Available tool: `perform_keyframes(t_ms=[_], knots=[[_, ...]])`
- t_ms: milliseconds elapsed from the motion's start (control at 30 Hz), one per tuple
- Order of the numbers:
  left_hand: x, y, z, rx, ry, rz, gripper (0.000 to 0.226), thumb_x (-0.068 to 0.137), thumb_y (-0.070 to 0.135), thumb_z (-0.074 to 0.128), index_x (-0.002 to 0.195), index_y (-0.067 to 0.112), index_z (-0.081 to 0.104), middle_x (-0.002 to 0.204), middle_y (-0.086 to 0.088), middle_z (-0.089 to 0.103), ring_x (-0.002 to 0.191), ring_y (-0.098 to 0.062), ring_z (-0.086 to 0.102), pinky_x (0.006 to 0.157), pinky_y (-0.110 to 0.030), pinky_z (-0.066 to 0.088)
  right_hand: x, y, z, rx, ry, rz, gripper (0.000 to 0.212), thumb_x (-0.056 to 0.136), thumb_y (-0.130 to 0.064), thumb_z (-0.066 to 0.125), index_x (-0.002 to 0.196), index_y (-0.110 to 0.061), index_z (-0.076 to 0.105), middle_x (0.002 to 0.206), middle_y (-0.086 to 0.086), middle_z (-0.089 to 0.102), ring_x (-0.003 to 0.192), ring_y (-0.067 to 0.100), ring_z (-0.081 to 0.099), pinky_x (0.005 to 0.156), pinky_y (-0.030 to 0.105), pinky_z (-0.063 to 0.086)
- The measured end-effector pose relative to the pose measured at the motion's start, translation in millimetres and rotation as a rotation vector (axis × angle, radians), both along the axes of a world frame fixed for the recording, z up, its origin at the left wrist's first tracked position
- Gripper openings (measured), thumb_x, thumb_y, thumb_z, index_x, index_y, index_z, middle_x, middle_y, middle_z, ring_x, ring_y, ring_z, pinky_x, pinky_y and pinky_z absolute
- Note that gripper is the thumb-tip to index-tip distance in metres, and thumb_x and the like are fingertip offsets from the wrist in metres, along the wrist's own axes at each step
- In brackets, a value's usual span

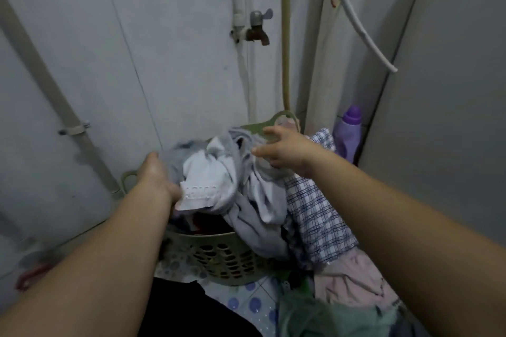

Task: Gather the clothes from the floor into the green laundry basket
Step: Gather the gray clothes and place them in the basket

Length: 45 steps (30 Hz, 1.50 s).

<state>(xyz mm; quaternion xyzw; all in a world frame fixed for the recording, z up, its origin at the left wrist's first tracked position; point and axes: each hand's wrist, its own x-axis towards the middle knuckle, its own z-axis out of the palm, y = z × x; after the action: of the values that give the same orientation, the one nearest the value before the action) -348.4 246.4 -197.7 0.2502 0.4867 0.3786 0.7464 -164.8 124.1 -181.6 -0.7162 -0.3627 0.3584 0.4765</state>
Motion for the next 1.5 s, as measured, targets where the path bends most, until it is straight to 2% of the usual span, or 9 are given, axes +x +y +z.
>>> perform_keyframes(t_ms=[133, 267, 500, 733, 900, 1000, 1167, 1367, 1500], knots=[[13, -9, 5, 0.17, 0.261, -0.055, 0.047, 0.097, 0.031, 0.047, 0.138, 0.009, 0.04, 0.13, -0.007, 0.049, 0.102, -0.025, 0.052, 0.084, -0.036, 0.042, 13, -3, -11, 0.062, -0.063, -0.156, 0.042, 0.083, -0.01, 0.068, 0.123, -0.006, 0.056, 0.126, 0.012, 0.056, 0.108, 0.025, 0.058, 0.096, 0.039, 0.048], [36, -24, -6, 0.627, 0.437, -0.428, 0.069, 0.087, 0.031, 0.065, 0.147, 0.023, 0.031, 0.154, -0.005, 0.032, 0.137, -0.025, 0.038, 0.102, -0.035, 0.036, 27, -19, -18, 0.155, -0.195, -0.363, 0.032, 0.085, -0.004, 0.061, 0.115, -0.012, 0.061, 0.115, 0.007, 0.061, 0.098, 0.016, 0.056, 0.097, 0.037, 0.05], [70, -42, -34, 1.149, 1.189, -1.21, 0.11, 0.061, 0.055, 0.079, 0.146, 0.049, 0.011, 0.159, -0.002, -0.023, 0.145, -0.031, -0.024, 0.114, -0.065, 0.008, 38, -48, -52, -0.46, -0.566, 0.108, 0.135, 0.054, -0.031, 0.09, 0.15, -0.034, -0.006, 0.16, 0.006, -0.005, 0.148, 0.029, 0.003, 0.119, 0.048, 0.019], [76, -41, -46, 1.155, 1.458, -1.498, 0.135, 0.055, 0.053, 0.084, 0.147, 0.043, -0.014, 0.154, -0.009, -0.034, 0.145, -0.037, -0.022, 0.117, -0.06, 0.015, 20, -52, -87, -0.46, -0.544, 0.015, 0.139, 0.06, -0.028, 0.087, 0.145, -0.04, -0.022, 0.157, 0.005, -0.026, 0.148, 0.029, 0.012, 0.112, 0.04, 0.033], [80, -37, -45, 1.182, 1.368, -1.452, 0.112, 0.058, 0.046, 0.083, 0.147, 0.036, 0.017, 0.152, -0.011, 0.009, 0.139, -0.039, 0.028, 0.107, -0.05, 0.041, 12, -46, -101, -0.401, -0.576, -0.078, 0.134, 0.061, -0.024, 0.084, 0.144, -0.041, -0.02, 0.155, 0.015, 0.017, 0.136, 0.032, 0.036, 0.101, 0.041, 0.046], [79, -34, -46, 1.167, 1.252, -1.373, 0.076, 0.062, 0.039, 0.082, 0.127, 0.028, 0.046, 0.127, -0.008, 0.031, 0.113, -0.031, 0.049, 0.096, -0.042, 0.05, 9, -47, -101, -0.362, -0.658, -0.131, 0.116, 0.069, -0.019, 0.074, 0.148, -0.036, -0.009, 0.125, 0.016, 0.055, 0.103, 0.033, 0.06, 0.082, 0.039, 0.052], [70, -25, -50, 1.269, 1.186, -1.345, 0.033, 0.074, 0.022, 0.069, 0.103, 0.024, 0.054, 0.116, -0.009, 0.035, 0.104, -0.033, 0.051, 0.092, -0.04, 0.05, 3, -52, -95, -0.363, -0.669, -0.194, 0.081, 0.076, -0.013, 0.062, 0.141, -0.03, 0.017, 0.074, 0.002, 0.056, 0.073, 0.029, 0.056, 0.065, 0.032, 0.045], [59, -24, -51, 1.264, 1.125, -1.324, 0.017, 0.08, 0.019, 0.066, 0.089, 0.021, 0.052, 0.113, -0.008, 0.034, 0.104, -0.033, 0.051, 0.092, -0.039, 0.049, -18, -66, -97, -0.209, -0.489, -0.276, 0.064, 0.078, -0.018, 0.063, 0.13, -0.032, 0.028, 0.095, 0.006, 0.065, 0.089, 0.031, 0.064, 0.079, 0.039, 0.053], [52, -20, -48, 1.212, 1.042, -1.339, 0.018, 0.078, 0.018, 0.07, 0.082, 0.027, 0.055, 0.109, -0.005, 0.038, 0.103, -0.03, 0.053, 0.091, -0.038, 0.05, -36, -78, -107, -0.313, -0.582, -0.214, 0.095, 0.076, -0.024, 0.068, 0.145, -0.037, 0.005, 0.117, 0.006, 0.059, 0.112, 0.031, 0.057, 0.098, 0.046, 0.044]])
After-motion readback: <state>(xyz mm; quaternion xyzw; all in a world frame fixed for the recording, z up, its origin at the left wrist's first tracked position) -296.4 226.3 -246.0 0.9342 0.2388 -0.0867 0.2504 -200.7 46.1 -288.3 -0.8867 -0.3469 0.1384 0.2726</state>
